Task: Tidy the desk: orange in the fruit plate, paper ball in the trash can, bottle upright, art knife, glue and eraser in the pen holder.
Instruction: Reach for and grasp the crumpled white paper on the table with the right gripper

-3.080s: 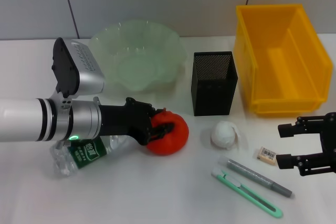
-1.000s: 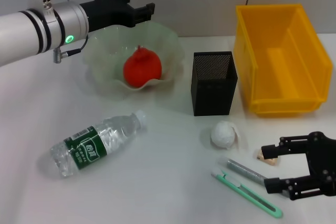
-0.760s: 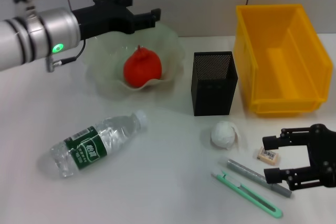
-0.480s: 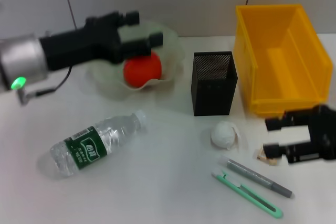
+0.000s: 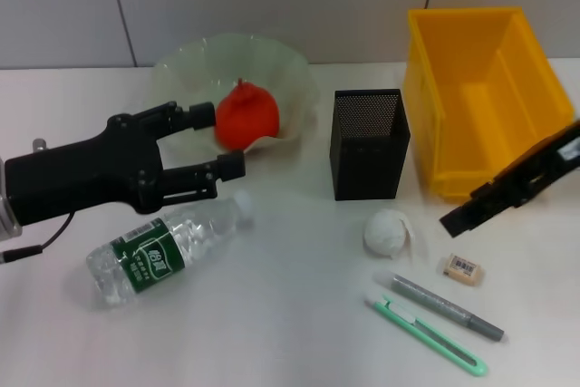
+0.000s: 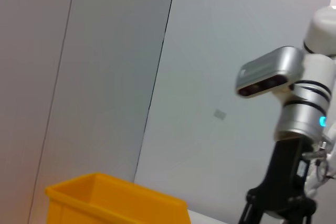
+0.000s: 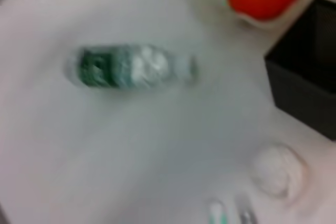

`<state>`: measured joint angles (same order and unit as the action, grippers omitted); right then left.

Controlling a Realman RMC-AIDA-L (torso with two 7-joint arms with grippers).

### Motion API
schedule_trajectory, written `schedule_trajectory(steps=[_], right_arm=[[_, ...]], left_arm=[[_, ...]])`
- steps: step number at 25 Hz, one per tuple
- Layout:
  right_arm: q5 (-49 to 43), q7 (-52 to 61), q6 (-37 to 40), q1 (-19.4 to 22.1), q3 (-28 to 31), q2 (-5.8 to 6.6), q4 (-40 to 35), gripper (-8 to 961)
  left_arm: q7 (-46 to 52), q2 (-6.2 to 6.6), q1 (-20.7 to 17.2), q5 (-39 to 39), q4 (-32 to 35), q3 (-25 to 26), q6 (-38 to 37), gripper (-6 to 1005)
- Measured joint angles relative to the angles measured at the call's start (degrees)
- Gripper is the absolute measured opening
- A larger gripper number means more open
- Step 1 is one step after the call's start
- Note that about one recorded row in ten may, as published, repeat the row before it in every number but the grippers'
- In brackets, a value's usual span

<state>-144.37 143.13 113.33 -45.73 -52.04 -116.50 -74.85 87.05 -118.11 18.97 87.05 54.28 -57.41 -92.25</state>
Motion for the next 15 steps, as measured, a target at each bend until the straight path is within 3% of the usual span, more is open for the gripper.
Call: schedule_trajectory(steps=[4,5,10,15], right_arm=[[-7.46,4.72,-3.95,-2.56,-6.35,-2.07,0.07,677],[-9.49,6.84,-7.21,-2.84,-10.33,-2.55,0.82,677],[-10.02,9.93,-14.80,-3.59,-17.28,-2.64,5.93,674],[-10.03,10.79,-19.97,-4.63,-20.02,-2.69,10.35,672]], left_arm=[[-0.55,0.07,-0.43,0.38,-0.41,0.01,-0.99,849],[-1.05,0.08,-0.47,0.44,-0.48,0.02,-1.62,848],[-1.69,0.08,-0.64,0.54,-0.52,-0.01,-2.68,843],[-4.00,0.08,-0.99,0.58,-0.70,-0.43,-3.64,839]])
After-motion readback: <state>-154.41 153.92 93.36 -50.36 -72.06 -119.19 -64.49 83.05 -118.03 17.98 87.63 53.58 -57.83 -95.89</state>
